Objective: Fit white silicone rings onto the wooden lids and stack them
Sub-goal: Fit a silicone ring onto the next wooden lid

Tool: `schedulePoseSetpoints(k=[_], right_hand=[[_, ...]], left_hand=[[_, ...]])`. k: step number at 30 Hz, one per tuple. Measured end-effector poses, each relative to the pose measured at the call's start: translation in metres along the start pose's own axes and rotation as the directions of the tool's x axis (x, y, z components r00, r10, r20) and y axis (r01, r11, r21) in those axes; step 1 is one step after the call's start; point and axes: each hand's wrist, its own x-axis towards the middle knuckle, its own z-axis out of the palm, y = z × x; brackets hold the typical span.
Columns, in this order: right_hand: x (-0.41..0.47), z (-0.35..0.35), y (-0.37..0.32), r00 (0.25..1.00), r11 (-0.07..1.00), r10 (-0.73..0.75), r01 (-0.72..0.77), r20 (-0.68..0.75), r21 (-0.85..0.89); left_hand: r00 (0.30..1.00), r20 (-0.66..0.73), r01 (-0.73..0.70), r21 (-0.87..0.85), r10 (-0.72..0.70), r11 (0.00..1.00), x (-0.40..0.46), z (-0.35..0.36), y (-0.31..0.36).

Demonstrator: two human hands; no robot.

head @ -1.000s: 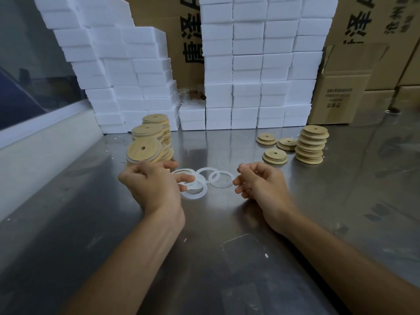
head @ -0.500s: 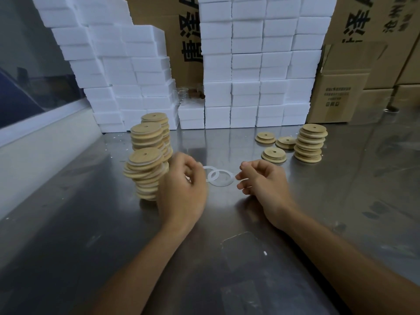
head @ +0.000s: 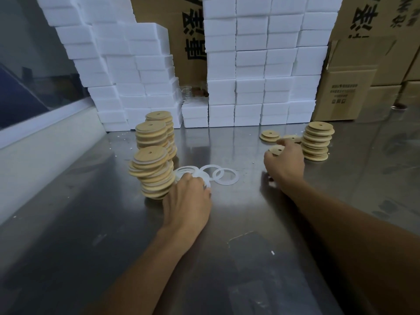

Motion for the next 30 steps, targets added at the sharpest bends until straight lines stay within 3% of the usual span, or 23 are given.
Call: schedulePoseSetpoints(k=[6, 13, 18, 21, 25, 30], right_hand=[[0.019, 0.008, 0.001, 0.998, 0.916, -0.03, 0.051, 0.059, -0.398], [0.023, 0.008, 0.0, 0.998, 0.862, -0.018, 0.043, 0.054, -0.505], [0.018, 0.007, 0.002, 0.998, 0.873, -0.003, 0.029, 0.055, -0.488], [0.014, 0.006, 0.003, 0.999, 0.897, -0.034, 0.049, 0.042, -0.44], [0.007, 0.0, 0.005, 0.994, 0.957, -0.088, 0.101, 0.058, -0.271], [-0.002, -0.01, 0.009, 0.992, 0.996, -0.088, 0.089, 0.09, -0.002]], left_hand=[[1.0, -0.008, -0.011, 0.071, 0.011, 0.997, 0.0, -0.001, -0.002], [0.999, -0.04, -0.01, -0.015, 0.01, 1.0, 0.001, 0.0, -0.003], [0.999, -0.006, 0.037, -0.136, -0.038, 0.99, 0.002, -0.001, -0.004], [1.0, -0.001, 0.023, -0.101, -0.024, 0.995, 0.002, -0.001, -0.002], [0.999, -0.002, -0.039, -0.042, 0.039, 0.998, 0.002, 0.002, -0.001], [0.989, -0.001, -0.147, -0.194, 0.149, 0.97, 0.003, 0.003, -0.001]])
